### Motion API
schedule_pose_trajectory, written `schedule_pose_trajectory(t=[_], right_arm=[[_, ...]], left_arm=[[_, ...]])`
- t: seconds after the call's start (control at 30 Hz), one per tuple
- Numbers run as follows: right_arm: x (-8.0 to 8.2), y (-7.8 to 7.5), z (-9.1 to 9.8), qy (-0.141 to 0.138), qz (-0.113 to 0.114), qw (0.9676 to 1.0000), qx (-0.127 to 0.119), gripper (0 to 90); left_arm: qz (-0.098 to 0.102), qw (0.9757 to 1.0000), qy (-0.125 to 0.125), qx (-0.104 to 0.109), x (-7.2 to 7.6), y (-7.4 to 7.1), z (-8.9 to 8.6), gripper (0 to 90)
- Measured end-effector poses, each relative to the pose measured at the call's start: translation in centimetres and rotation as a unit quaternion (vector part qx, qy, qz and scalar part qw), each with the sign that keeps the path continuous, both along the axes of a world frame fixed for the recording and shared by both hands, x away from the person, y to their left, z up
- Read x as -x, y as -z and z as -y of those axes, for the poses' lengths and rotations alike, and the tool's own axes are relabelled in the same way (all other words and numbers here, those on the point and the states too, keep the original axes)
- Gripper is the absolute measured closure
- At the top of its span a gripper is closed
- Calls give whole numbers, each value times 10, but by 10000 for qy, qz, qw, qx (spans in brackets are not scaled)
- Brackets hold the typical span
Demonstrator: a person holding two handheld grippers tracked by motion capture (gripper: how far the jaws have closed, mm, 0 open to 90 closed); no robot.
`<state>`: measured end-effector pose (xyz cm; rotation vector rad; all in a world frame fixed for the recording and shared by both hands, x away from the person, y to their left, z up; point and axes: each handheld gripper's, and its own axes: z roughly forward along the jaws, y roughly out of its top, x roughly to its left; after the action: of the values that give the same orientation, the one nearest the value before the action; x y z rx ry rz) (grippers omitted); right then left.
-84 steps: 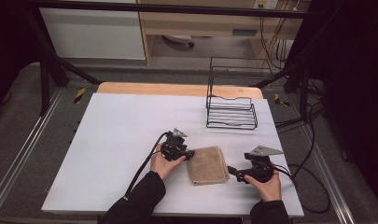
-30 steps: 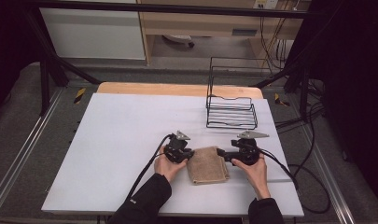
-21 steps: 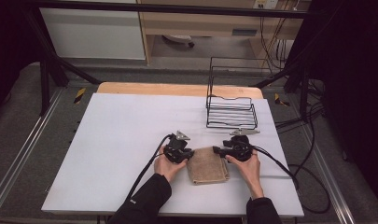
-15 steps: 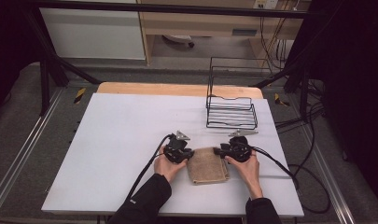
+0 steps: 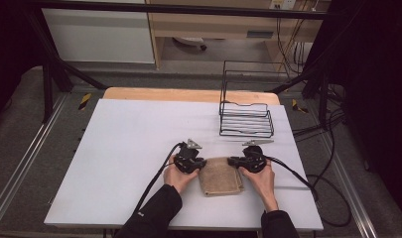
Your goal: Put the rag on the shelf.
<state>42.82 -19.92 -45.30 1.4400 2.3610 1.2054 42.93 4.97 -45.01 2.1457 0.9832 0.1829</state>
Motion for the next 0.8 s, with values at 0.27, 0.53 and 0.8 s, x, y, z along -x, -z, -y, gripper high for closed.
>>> schedule_pose_trajectory(t=[0.27,0.53,0.8], right_arm=[[0,-1,0,41,-52,10000,-57,831],[4,-8,3,35,75,9998,-198,836],[15,-20,9,-29,376,9985,-408,837]], left_arm=[[-88,9999,65,120,-3,0,-4,807],[-80,9992,71,380,-1,-6,-9,840],[130,9981,158,587,7,-18,-14,843]])
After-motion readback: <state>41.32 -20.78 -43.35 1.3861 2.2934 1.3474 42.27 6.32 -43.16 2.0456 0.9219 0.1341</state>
